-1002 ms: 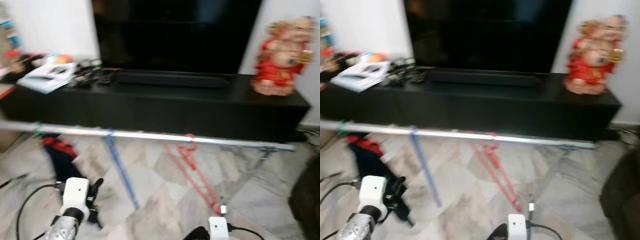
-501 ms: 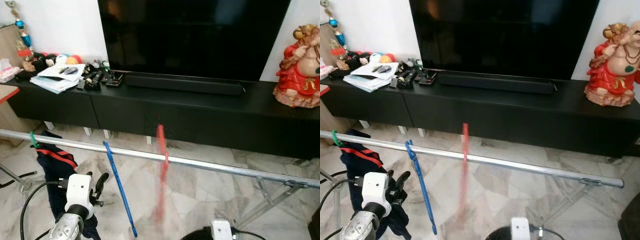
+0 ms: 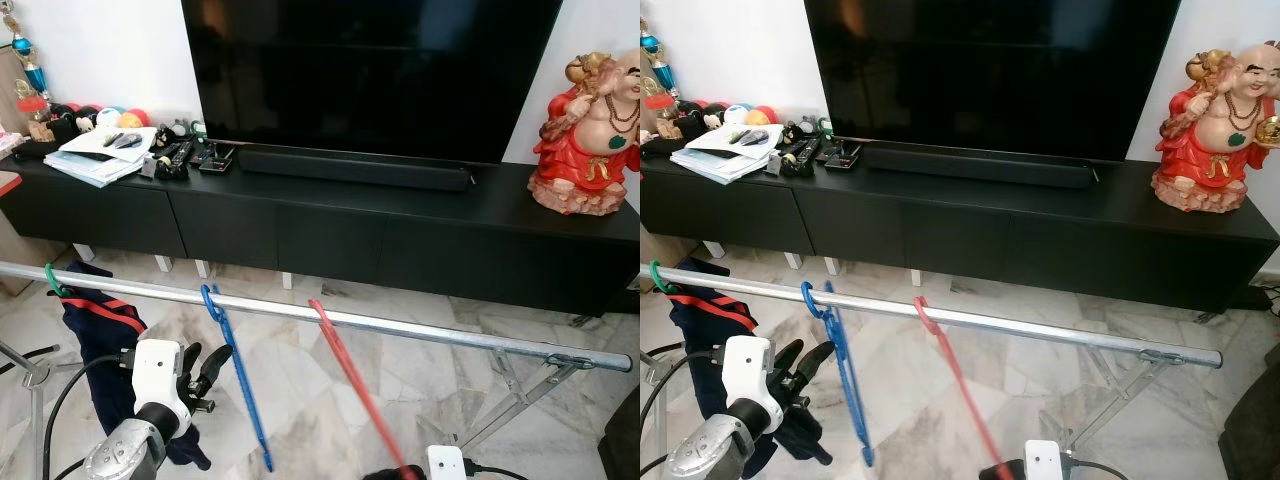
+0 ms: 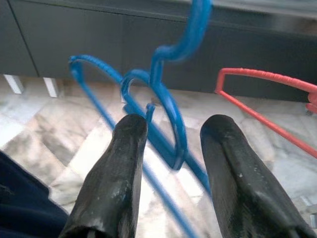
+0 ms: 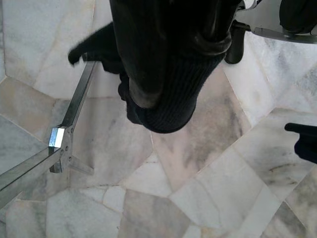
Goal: Hang hanger
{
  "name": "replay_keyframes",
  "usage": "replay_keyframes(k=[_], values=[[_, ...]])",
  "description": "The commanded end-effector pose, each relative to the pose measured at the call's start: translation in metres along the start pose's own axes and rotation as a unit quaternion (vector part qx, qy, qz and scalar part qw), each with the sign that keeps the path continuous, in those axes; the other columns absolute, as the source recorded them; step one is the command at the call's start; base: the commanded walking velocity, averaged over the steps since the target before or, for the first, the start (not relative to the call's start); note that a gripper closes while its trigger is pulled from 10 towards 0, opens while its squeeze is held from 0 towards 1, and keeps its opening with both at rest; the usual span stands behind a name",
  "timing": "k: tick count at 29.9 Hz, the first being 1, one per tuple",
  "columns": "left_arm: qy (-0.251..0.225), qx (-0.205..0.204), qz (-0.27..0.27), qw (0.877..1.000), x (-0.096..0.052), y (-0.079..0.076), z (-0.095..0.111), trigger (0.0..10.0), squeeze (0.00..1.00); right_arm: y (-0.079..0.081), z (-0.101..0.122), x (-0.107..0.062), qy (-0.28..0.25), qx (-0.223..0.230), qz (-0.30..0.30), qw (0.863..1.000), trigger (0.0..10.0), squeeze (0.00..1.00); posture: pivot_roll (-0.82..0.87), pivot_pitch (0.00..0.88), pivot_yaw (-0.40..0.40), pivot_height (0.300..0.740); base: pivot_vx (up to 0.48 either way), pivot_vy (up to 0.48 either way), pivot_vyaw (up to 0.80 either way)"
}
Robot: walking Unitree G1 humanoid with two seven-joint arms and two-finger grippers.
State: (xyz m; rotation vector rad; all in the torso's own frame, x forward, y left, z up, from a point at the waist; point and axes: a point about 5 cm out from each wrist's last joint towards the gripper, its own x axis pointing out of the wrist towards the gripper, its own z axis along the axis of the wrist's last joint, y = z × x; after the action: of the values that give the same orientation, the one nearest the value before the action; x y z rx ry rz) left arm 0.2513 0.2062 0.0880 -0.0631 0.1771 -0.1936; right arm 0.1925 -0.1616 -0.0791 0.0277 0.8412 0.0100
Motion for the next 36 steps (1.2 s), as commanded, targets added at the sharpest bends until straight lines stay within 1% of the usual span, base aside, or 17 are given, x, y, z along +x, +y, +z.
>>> replay_keyframes(k=[1, 2, 4, 8, 11, 12, 13, 15, 17, 19, 24, 29, 30, 31, 33, 34, 36], values=[[0.023, 0.047, 0.015, 0.999, 0.0, 0.009, 0.003, 10.0, 0.0, 0.0, 0.0, 0.0, 0.001, 0.004, -0.002, 1.0, 10.0, 0.0, 0.09, 0.043, 0.013, 0.74, 0.0, 0.0, 0.0], [0.023, 0.047, 0.015, 0.999, 0.0, 0.009, 0.003, 10.0, 0.0, 0.0, 0.0, 0.0, 0.001, 0.004, -0.002, 1.0, 10.0, 0.0, 0.09, 0.043, 0.013, 0.74, 0.0, 0.0, 0.0], [0.038, 0.09, 0.04, 0.994, -0.003, 0.024, 0.003, 10.0, 0.0, 0.0, -0.001, 0.0, 0.002, 0.005, -0.003, 1.0, 10.0, 0.0, 0.09, 0.045, 0.012, 0.74, 0.0, 0.0, 0.0], [0.045, 0.076, 0.053, 0.995, -0.007, 0.041, 0.004, 10.0, 0.0, 0.0, -0.002, 0.0, 0.005, 0.004, -0.003, 1.0, 10.0, 0.0, 0.1, 0.048, 0.013, 0.74, 0.0, 0.0, 0.0], [0.036, 0.047, 0.045, 0.997, -0.005, 0.039, 0.009, 10.0, 0.0, -0.001, -0.003, -0.001, 0.006, 0.005, -0.004, 1.0, 10.0, 0.0, 0.1, 0.05, 0.013, 0.74, 0.0, 0.0, 0.0], [0.032, 0.032, 0.038, 0.998, -0.003, 0.034, 0.012, 10.0, 0.04, -0.001, -0.003, -0.001, 0.006, 0.004, -0.004, 1.0, 10.0, 0.0, 0.1, 0.05, 0.013, 0.74, 0.0, 0.0, 0.0], [0.029, 0.021, 0.027, 0.999, -0.002, 0.03, 0.012, 10.0, 1.0, -0.001, -0.003, -0.001, 0.006, 0.004, -0.004, 1.0, 10.0, 0.0, 0.1, 0.05, 0.013, 0.74, 0.0, 0.0, 0.0], [0.028, 0.004, 0.001, 1.0, -0.001, 0.02, 0.012, 10.0, 1.0, -0.001, -0.003, -0.001, 0.007, 0.005, -0.004, 1.0, 10.0, 0.0, 0.1, 0.051, 0.011, 0.74, 0.0, 0.0, 0.0], [0.028, 0.003, -0.003, 1.0, -0.001, 0.019, 0.012, 10.0, 1.0, 0.0, -0.003, -0.001, 0.006, 0.005, -0.004, 1.0, 10.0, 0.0, 0.1, 0.051, 0.011, 0.74, 0.0, 0.0, 0.0], [0.034, 0.001, -0.031, 0.999, -0.002, 0.014, 0.012, 10.0, 1.0, -0.001, -0.003, -0.001, 0.006, 0.004, -0.003, 1.0, 10.0, 0.0, 0.1, 0.051, 0.011, 0.74, 0.0, 0.0, 0.0], [0.043, -0.004, -0.048, 0.998, -0.003, 0.015, 0.012, 10.0, 1.0, -0.001, -0.003, -0.001, 0.007, 0.003, -0.004, 1.0, 10.0, 0.0, 0.1, 0.051, 0.013, 0.74, 0.0, 0.0, 0.0], [0.046, 0.006, -0.045, 0.998, 0.001, 0.018, 0.016, 10.0, 1.0, -0.001, -0.003, -0.001, 0.007, 0.003, -0.004, 1.0, 10.0, 0.0, 0.1, 0.049, 0.013, 0.74, 0.0, 0.0, 0.0], [0.051, 0.02, -0.033, 0.998, 0.007, 0.019, 0.017, 10.0, 0.0, -0.001, -0.003, -0.001, 0.007, 0.004, -0.004, 1.0, 10.0, 0.0, 0.1, 0.048, 0.013, 0.74, 0.0, 0.0, 0.0], [0.051, 0.02, -0.033, 0.998, 0.007, 0.019, 0.017, 10.0, 0.0, -0.001, -0.003, -0.001, 0.007, 0.004, -0.004, 1.0, 10.0, 0.0, 0.1, 0.048, 0.013, 0.74, 0.0, 0.0, 0.0], [0.078, 0.048, 0.015, 0.996, 0.018, 0.025, 0.016, 10.0, 0.0, -0.001, -0.003, -0.001, 0.007, 0.004, -0.005, 1.0, 10.0, 0.0, 0.09, 0.047, 0.011, 0.74, 0.0, 0.0, 0.0], [0.078, 0.048, 0.015, 0.996, 0.018, 0.025, 0.016, 10.0, 0.0, -0.001, -0.003, -0.001, 0.007, 0.004, -0.005, 1.0, 10.0, 0.0, 0.09, 0.047, 0.011, 0.74, 0.0, 0.0, 0.0], [0.103, 0.046, 0.047, 0.993, 0.027, 0.032, 0.014, 10.0, 0.0, -0.001, -0.003, -0.001, 0.007, 0.004, -0.005, 1.0, 10.0, 0.0, 0.1, 0.044, 0.01, 0.74, 0.0, 0.0, 0.0]])
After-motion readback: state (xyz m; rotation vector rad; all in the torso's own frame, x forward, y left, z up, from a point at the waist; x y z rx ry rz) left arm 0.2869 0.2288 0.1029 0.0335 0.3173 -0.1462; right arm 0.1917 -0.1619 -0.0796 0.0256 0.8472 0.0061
